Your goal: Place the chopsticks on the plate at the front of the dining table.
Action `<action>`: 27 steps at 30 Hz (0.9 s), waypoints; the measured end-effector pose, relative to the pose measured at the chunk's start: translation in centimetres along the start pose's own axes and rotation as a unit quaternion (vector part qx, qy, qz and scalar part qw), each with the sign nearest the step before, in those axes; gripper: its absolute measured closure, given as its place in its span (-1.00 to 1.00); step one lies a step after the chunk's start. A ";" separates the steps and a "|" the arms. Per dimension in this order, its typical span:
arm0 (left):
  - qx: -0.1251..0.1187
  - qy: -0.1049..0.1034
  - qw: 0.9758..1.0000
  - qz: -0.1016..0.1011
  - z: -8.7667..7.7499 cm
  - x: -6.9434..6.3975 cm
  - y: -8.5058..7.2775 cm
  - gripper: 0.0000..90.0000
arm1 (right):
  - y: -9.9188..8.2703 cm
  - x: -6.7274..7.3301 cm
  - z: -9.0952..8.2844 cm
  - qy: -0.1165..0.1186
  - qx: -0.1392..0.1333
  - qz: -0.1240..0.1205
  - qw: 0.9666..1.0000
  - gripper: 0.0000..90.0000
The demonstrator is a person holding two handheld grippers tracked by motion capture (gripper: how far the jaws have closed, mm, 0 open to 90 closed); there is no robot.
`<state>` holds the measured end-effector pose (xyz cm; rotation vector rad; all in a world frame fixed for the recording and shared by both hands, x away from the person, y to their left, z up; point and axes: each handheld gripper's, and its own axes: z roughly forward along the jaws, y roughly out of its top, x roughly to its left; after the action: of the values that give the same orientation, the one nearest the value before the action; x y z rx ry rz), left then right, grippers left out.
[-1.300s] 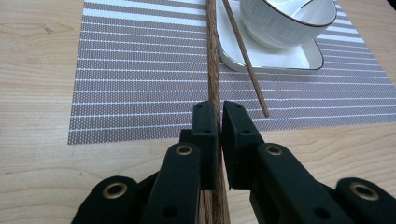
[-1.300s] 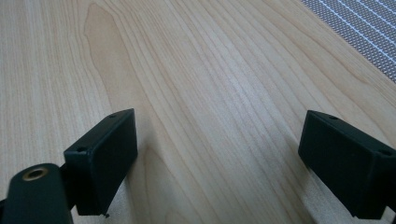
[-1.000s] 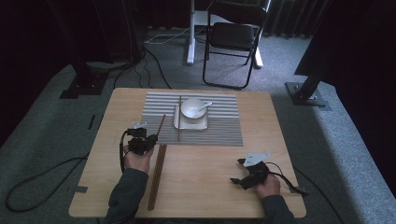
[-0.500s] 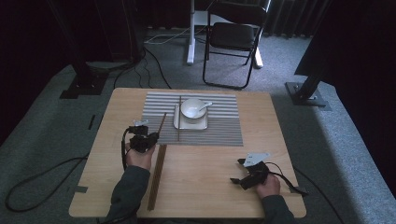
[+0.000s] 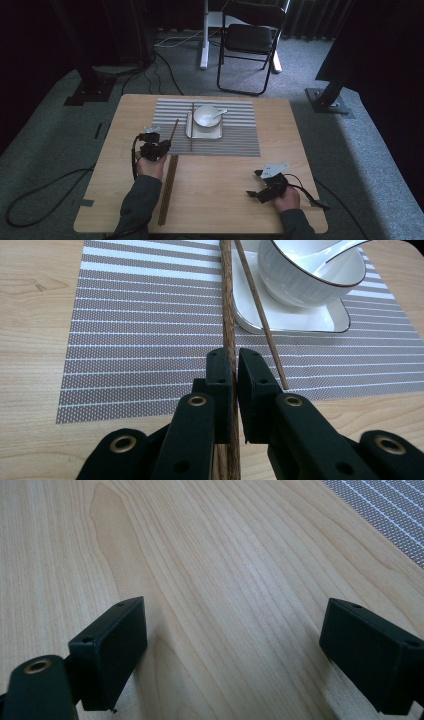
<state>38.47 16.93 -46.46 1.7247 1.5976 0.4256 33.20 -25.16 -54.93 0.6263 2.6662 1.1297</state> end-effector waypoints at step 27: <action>-0.006 0.001 1.000 -0.003 0.9 -0.5 1.1 0.87 | 0.0 0.0 0.0 0.000 0.000 0.000 1.000 -0.75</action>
<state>39.75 16.22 -46.14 1.7112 1.5982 0.4346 33.20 -25.16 -54.93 0.6264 2.6667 1.1289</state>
